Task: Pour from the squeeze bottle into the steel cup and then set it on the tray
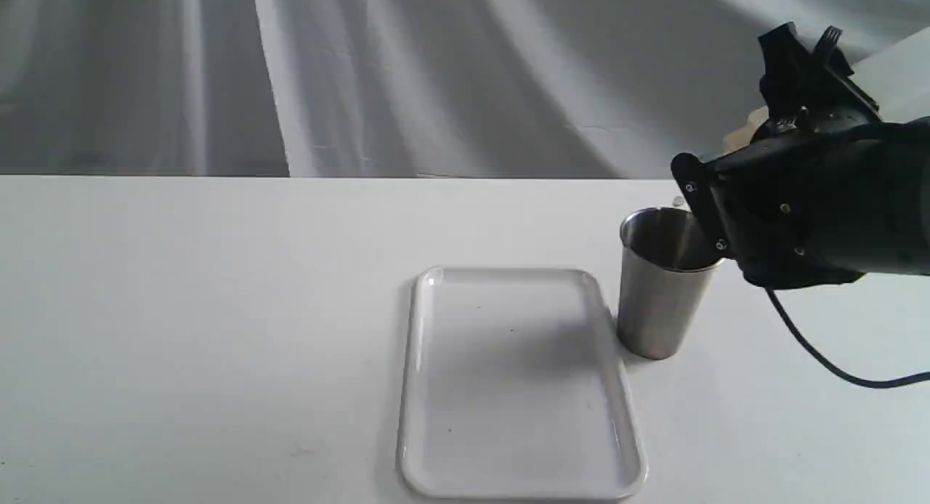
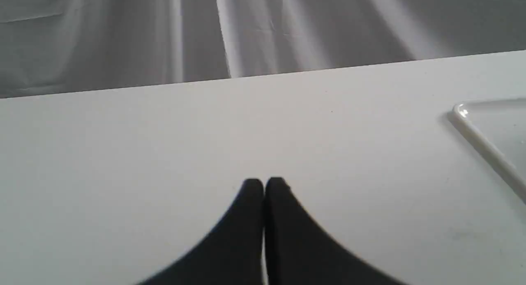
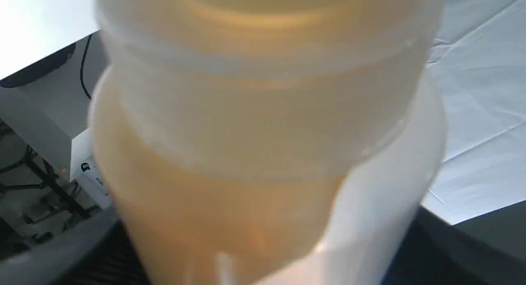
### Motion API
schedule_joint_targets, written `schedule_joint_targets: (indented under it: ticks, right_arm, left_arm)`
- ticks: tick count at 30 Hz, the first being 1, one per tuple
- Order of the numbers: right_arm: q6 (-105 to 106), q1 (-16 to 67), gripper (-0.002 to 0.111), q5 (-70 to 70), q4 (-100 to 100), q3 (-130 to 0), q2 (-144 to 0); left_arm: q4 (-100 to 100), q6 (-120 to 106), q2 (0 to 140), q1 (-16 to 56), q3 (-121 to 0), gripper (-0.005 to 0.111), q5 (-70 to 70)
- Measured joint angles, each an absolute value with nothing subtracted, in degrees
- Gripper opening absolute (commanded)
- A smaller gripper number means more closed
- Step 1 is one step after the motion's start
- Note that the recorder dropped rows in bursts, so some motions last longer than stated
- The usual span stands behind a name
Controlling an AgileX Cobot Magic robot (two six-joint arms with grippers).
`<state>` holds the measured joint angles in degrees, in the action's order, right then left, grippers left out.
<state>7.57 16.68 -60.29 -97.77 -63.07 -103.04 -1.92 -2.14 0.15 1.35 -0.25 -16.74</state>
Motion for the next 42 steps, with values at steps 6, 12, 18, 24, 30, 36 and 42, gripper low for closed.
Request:
schedule_joint_targets:
  ticks: [6,12,18,24,30,36,42]
  right_arm:
    - [10.49,16.68,0.017,-60.4,-97.77,-63.07,-103.04]
    - [11.25,16.68,0.017,-60.4,-97.77,-63.07,-103.04]
    - [11.38,16.68,0.017,-60.4,-97.77,-63.07,-103.04]
    - [11.46,16.68,0.017,-60.4,-97.77,-63.07,-103.04]
    - [11.61,16.68,0.017,-60.4,-97.77,-63.07,-103.04]
    - [11.43,16.68,0.017,-60.4,-97.77,-63.07,-103.04]
    - [5.37,16.68,0.017,-60.4,-97.77,-63.07,-103.04]
  left_arm:
    - [-1.92,-2.14,0.15,1.35,-0.25,0.0,-16.74]
    - [-1.92,-2.14,0.15,1.35,-0.25,0.0,-16.74]
    - [-1.92,-2.14,0.15,1.35,-0.25,0.0,-16.74]
    - [-1.92,-2.14,0.15,1.35,-0.25,0.0,-16.74]
    - [-1.92,-2.14,0.15,1.35,-0.25,0.0,-16.74]
    - [-1.92,-2.14,0.15,1.35,-0.25,0.0,-16.74]
    - [-1.92,-2.14,0.15,1.35,-0.25,0.0,-16.74]
